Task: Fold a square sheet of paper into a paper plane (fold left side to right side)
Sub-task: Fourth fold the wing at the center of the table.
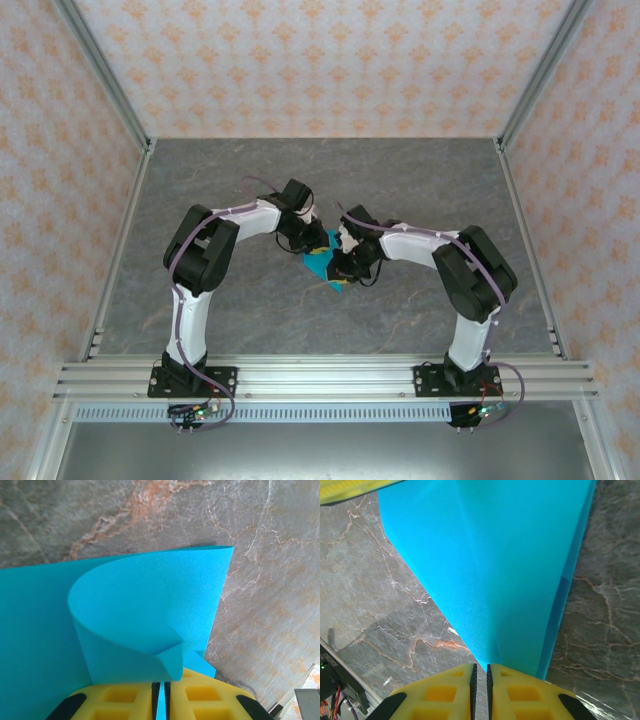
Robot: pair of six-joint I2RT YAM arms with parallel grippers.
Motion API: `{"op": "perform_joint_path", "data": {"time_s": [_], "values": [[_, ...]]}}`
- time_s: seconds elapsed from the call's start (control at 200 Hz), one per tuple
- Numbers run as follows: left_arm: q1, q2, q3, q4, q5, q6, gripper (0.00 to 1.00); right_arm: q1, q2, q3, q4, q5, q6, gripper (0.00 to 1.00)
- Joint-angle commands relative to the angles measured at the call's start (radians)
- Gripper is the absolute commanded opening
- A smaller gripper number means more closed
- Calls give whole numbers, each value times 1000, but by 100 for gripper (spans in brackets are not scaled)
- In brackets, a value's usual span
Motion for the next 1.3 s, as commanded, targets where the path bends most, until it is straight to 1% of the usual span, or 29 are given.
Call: {"op": "perform_joint_path", "data": {"time_s": [0.0, 0.33, 0.666, 1.011, 1.296], "values": [[-2, 21, -39, -78, -59, 16, 14, -2, 14, -24, 4, 22, -7, 17], [-2, 21, -37, -78, -60, 16, 14, -2, 14, -26, -22, 40, -25, 17], [-2, 24, -37, -79, -62, 16, 14, -2, 12, -88, -39, 35, -28, 17], [0, 25, -40, -79, -66, 16, 14, 13, -33, -192, -47, -4, -11, 11], [2, 30, -36, -79, -66, 15, 14, 23, -77, -239, -103, -18, -27, 10]]}}
